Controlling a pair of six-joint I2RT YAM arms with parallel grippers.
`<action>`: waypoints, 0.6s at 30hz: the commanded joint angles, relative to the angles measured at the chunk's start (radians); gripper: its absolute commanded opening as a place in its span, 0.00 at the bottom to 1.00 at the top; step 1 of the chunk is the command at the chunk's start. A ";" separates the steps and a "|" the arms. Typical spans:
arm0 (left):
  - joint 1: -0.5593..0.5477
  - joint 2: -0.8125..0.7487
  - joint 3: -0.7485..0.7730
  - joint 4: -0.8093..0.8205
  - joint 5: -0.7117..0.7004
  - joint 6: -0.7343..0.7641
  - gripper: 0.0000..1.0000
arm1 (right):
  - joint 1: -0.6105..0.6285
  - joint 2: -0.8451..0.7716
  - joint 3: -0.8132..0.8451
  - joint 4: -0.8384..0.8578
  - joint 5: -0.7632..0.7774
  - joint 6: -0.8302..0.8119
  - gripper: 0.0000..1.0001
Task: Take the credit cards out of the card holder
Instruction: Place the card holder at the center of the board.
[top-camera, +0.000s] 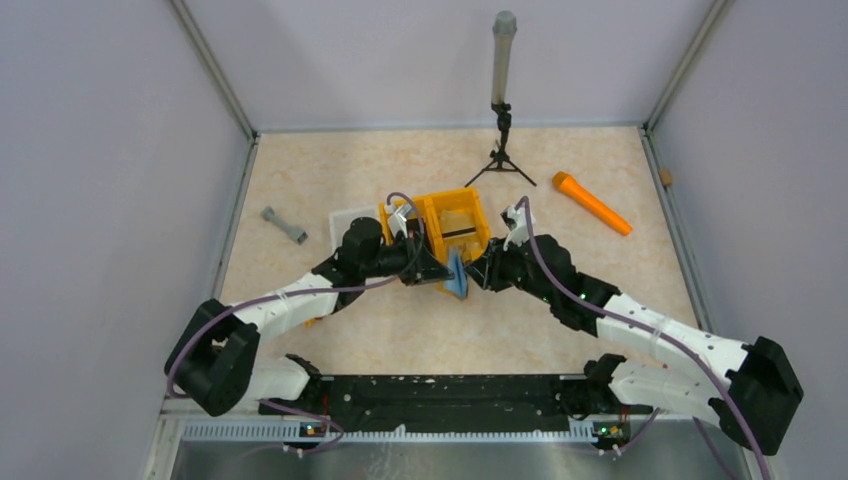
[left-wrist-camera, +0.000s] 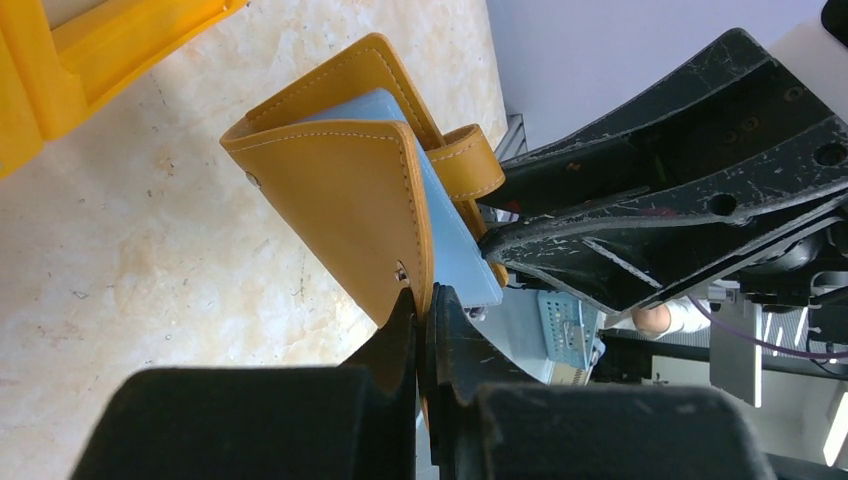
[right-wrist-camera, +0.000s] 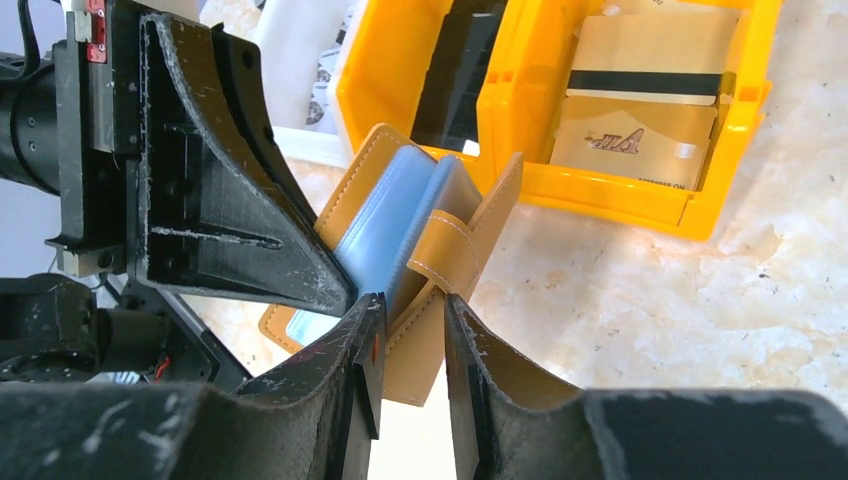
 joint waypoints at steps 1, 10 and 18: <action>-0.031 0.013 0.021 0.135 0.028 0.009 0.00 | 0.010 0.019 0.001 -0.009 0.046 -0.021 0.28; -0.063 0.053 0.044 0.087 -0.032 0.057 0.00 | 0.011 0.032 -0.026 0.069 -0.020 -0.004 0.39; -0.068 0.117 0.021 0.175 -0.025 0.019 0.01 | 0.008 0.043 -0.044 0.090 -0.096 0.001 0.00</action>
